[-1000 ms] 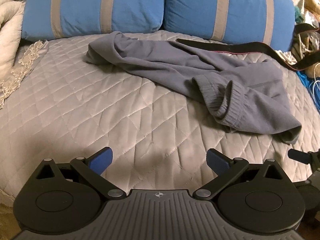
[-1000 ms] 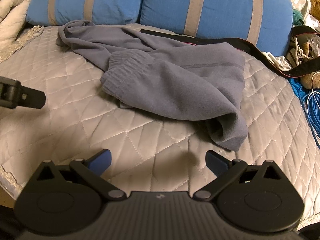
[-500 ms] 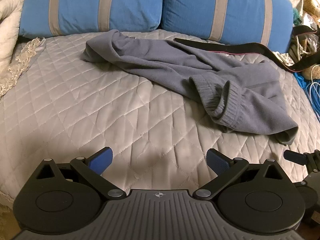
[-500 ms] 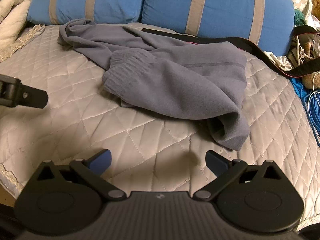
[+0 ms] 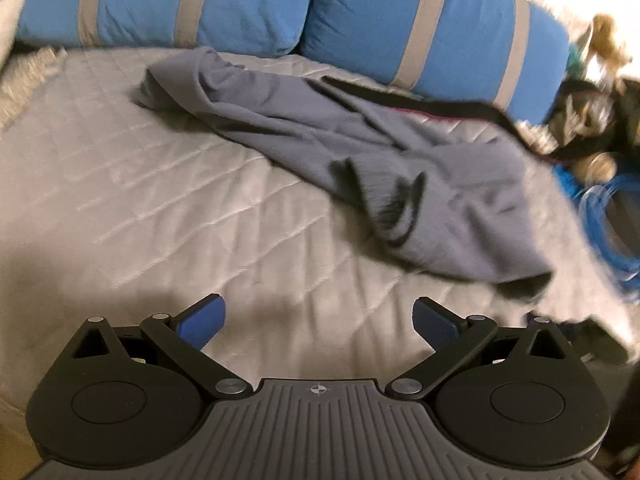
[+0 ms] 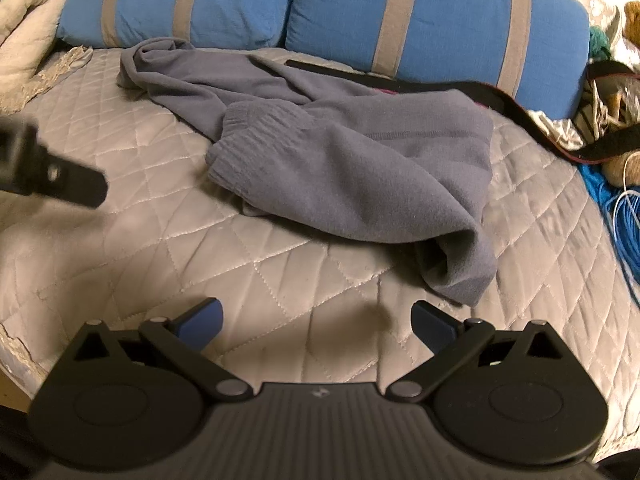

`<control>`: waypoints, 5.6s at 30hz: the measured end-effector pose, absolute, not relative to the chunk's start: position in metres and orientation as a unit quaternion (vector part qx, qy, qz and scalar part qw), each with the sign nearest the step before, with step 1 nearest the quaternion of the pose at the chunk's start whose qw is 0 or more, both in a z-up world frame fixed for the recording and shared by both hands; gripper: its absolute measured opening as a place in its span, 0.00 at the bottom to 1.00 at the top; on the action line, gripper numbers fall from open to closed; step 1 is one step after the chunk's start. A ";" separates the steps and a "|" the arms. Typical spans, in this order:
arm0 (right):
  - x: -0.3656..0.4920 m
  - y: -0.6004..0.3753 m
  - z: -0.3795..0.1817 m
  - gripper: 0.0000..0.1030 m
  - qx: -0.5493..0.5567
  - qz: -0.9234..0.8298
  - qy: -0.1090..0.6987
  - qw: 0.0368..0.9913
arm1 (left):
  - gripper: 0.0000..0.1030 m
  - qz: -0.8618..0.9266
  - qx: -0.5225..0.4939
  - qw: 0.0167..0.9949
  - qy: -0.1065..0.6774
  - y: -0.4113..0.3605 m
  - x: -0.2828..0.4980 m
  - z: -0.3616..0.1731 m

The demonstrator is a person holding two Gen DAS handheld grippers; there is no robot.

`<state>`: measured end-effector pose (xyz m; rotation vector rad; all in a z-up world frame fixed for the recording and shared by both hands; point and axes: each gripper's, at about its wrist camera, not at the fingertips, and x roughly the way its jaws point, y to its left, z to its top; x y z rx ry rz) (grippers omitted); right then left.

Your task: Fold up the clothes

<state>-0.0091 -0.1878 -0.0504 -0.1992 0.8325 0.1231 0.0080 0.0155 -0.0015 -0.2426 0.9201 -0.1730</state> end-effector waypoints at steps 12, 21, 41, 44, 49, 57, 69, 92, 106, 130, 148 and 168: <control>-0.023 -0.180 -0.027 1.00 -0.133 0.125 0.299 0.937 | 0.99 -0.104 -0.163 0.893 0.405 0.022 0.010 0.019; 0.021 -0.200 0.003 1.00 -0.134 0.176 0.227 0.948 | 0.99 -0.130 -0.172 0.894 0.393 0.021 0.012 0.034; 0.100 -0.255 -0.018 0.30 0.001 0.290 0.361 0.886 | 0.99 -0.157 -0.239 0.875 0.389 0.033 0.022 0.036; 0.104 -0.263 -0.019 0.08 0.025 0.298 0.375 0.877 | 0.99 -0.157 -0.243 0.874 0.390 0.034 0.022 0.035; 0.066 -0.255 -0.003 0.07 -0.053 0.295 0.290 0.909 | 0.99 -0.151 -0.248 0.878 0.381 0.037 0.021 0.037; -0.021 -0.222 -0.011 0.07 -0.272 0.283 0.142 0.909 | 0.99 -0.152 -0.246 0.874 0.389 0.034 0.020 0.037; -0.088 -0.182 -0.082 0.49 -0.546 0.295 0.057 0.782 | 0.99 -0.157 -0.249 0.870 0.396 0.035 0.018 0.036; -0.065 -0.122 -0.100 0.11 -0.596 0.186 0.019 0.781 | 0.98 -0.141 -0.247 0.887 0.364 0.025 0.024 0.046; -0.068 -0.216 -0.007 0.11 -0.320 0.118 0.027 0.940 | 0.98 -0.178 -0.332 0.824 0.422 0.008 0.055 0.017; -0.047 -0.296 0.036 0.10 -0.123 0.093 0.050 0.987 | 0.24 -0.280 -0.018 0.851 0.443 -0.068 0.079 -0.041; -0.094 -0.429 0.066 0.09 0.107 -0.010 0.164 0.981 | 0.09 -0.227 0.247 0.918 0.210 -0.165 0.050 0.079; -0.129 -0.504 0.005 0.43 0.276 -0.083 0.290 0.913 | 0.85 -0.168 0.448 0.877 0.038 -0.392 0.072 0.036</control>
